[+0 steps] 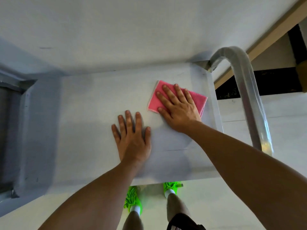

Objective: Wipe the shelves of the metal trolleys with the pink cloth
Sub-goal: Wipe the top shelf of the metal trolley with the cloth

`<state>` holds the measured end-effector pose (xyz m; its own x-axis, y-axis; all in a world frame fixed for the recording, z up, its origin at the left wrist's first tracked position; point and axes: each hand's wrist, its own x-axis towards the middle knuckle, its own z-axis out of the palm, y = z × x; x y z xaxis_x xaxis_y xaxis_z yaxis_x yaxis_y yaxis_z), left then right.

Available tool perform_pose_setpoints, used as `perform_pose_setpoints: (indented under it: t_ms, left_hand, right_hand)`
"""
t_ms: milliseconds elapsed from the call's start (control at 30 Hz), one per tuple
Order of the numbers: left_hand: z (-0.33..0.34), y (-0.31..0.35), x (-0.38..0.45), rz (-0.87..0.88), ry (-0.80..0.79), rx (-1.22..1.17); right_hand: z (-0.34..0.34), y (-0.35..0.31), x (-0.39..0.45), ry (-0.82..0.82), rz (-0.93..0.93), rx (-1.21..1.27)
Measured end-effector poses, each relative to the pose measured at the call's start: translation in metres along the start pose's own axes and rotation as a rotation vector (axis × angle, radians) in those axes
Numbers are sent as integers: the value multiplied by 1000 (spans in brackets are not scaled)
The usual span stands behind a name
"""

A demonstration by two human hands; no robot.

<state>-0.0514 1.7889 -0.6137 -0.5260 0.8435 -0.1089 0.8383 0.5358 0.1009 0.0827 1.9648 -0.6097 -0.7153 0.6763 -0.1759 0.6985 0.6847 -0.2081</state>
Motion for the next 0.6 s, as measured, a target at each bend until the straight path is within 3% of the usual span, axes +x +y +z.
perform_pose_setpoints:
  t_ms: [433,600]
  left_hand:
    - [0,1,-2,22,49,-2]
    - [-1,2,0,7,30,12]
  right_hand:
    - [-22,3,85,7,147,55]
    - [-12,-31,84,9,-48,27]
